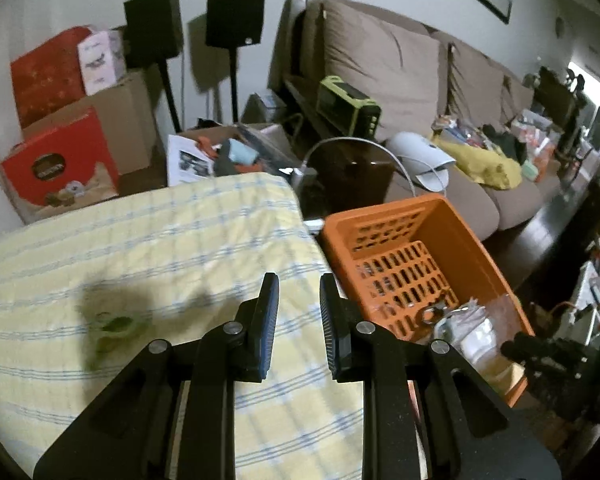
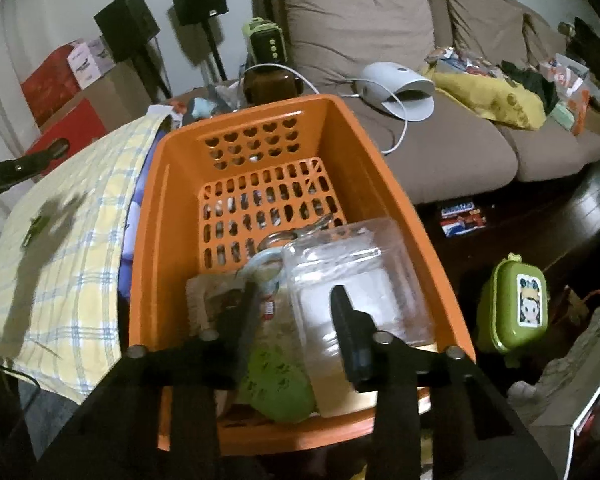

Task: Organize objects
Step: 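Lower the green egg into the basket and open the right gripper, then move the left gripper over the light-green clothespin clip on the tablecloth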

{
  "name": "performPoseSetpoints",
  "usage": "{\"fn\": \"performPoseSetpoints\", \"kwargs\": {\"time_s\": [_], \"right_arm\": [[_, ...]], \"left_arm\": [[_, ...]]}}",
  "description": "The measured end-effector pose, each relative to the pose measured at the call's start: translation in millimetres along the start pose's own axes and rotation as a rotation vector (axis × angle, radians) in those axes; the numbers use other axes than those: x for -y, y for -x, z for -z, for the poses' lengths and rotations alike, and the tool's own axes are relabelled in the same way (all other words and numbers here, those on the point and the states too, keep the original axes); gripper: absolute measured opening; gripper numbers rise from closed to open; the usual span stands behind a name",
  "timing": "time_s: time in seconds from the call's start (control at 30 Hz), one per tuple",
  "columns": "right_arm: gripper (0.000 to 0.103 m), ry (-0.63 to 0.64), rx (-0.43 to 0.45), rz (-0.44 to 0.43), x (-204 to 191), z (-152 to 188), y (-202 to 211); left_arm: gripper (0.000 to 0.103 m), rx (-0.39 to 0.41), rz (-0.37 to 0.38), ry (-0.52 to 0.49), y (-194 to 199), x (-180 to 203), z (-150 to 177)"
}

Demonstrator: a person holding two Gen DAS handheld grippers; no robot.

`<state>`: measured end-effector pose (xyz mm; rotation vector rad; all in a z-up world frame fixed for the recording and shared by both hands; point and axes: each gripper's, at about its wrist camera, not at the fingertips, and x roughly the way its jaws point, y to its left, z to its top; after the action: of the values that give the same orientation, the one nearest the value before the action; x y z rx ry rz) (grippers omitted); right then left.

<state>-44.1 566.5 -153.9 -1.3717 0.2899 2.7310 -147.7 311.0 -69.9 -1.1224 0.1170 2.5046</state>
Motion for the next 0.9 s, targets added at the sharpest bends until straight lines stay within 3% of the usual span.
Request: {"fn": "performPoseSetpoints", "kwargs": {"time_s": [0.2, 0.37, 0.53, 0.67, 0.83, 0.9], "right_arm": [[0.016, 0.001, -0.062, -0.038, -3.6, 4.0, -9.7], [0.015, 0.042, -0.133, -0.004, -10.3, 12.5, -25.1], [0.015, 0.077, -0.179, 0.033, -17.5, 23.8, -38.3], [0.016, 0.084, -0.088, 0.051, -23.3, 22.9, -24.8], [0.018, 0.092, 0.054, 0.025, -35.9, 19.0, -3.6], [0.018, 0.062, 0.093, -0.032, -34.1, 16.0, 4.1]], "left_arm": [[0.019, 0.09, -0.119, 0.046, 26.0, -44.4, 12.7], [0.019, 0.119, -0.171, 0.113, 44.2, -91.8, 22.6], [0.02, 0.118, -0.224, 0.117, 61.5, -129.9, 43.4], [0.022, 0.155, -0.268, 0.207, 80.4, -171.5, 55.0], [0.03, 0.19, -0.242, 0.336, 102.0, -218.2, 66.1], [0.031, 0.186, -0.225, 0.342, 106.0, -231.4, 71.1]]}}
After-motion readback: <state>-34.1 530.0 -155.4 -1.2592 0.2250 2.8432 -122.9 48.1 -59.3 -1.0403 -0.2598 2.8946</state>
